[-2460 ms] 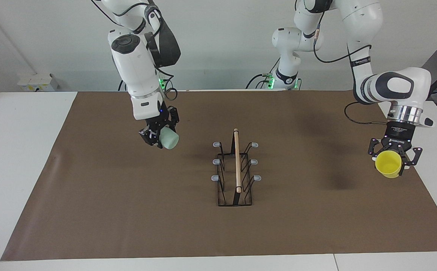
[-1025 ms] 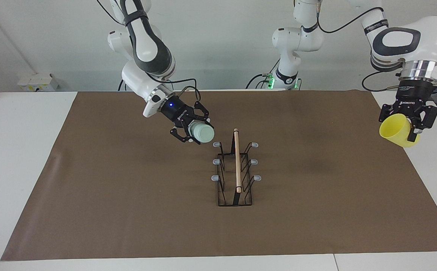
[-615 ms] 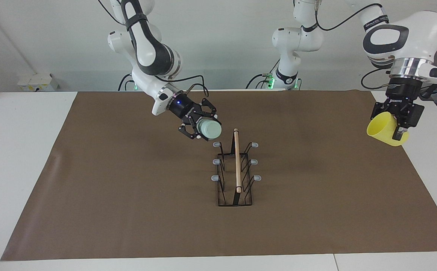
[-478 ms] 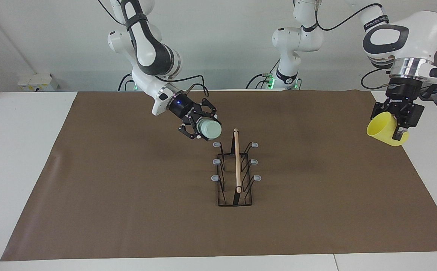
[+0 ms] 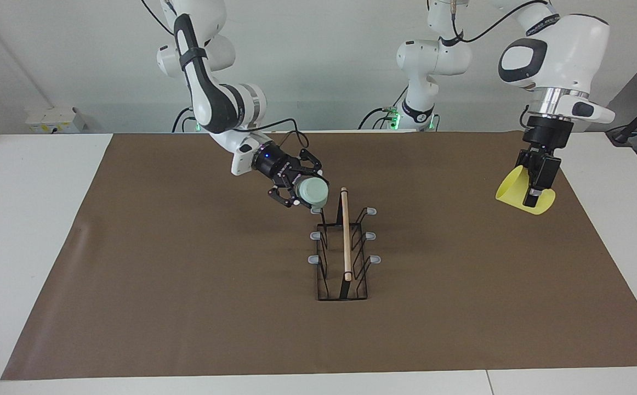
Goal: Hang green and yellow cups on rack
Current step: 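Hang the green cup on a rack peg while the left gripper brings the yellow cup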
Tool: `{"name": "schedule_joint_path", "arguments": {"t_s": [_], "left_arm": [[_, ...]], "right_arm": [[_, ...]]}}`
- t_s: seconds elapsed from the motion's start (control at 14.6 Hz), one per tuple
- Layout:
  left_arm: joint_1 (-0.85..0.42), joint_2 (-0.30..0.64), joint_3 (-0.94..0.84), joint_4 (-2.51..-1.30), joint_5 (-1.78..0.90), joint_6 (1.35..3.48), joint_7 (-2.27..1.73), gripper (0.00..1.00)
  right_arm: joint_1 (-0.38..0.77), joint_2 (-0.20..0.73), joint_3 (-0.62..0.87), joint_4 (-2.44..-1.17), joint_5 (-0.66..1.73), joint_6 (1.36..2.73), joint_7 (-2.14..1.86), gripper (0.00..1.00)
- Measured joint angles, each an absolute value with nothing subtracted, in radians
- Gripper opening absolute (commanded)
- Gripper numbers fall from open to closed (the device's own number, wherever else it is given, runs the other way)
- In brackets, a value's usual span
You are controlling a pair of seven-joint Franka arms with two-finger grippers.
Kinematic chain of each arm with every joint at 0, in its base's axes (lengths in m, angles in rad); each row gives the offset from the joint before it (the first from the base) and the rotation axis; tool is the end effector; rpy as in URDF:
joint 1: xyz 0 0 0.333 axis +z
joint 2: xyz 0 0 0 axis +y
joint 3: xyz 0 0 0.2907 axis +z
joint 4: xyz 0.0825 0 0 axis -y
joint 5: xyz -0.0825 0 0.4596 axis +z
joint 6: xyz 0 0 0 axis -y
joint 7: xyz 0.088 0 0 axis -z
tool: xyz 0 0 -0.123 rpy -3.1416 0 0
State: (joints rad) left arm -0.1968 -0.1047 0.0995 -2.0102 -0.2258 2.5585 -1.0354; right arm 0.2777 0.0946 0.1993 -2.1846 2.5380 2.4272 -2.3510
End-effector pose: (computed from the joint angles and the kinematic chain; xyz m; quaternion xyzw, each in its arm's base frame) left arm 0.6547 -0.0611 0.5130 0.8072 0.4882 0.2180 0.2499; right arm 0.5597 0.2985 0.2904 -0.7098 -0.1811 -0.5580 0.3899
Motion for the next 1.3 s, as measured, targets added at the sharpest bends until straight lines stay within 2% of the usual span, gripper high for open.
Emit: {"name": "schedule_joint_path", "arguments": {"t_s": [0.48, 0.82, 1.3], "left_arm": [[-0.197, -0.106, -0.025, -2.032, 0.093, 2.558, -1.239, 0.0], [-0.197, -0.113, -0.101, -2.068, 0.406, 2.554, -1.463, 0.0], [-0.198, -0.117, -0.261, -2.128, 0.852, 2.395, -1.897, 0.0]], "right_arm": [[0.278, 0.107, 0.2, -2.197, 2.551, 2.41, -2.47, 0.0], [0.282, 0.133, 0.201, -2.215, 2.57, 2.337, -2.528, 0.0], [0.278, 0.183, 0.199, -2.217, 2.573, 2.278, -2.591, 0.0]]}}
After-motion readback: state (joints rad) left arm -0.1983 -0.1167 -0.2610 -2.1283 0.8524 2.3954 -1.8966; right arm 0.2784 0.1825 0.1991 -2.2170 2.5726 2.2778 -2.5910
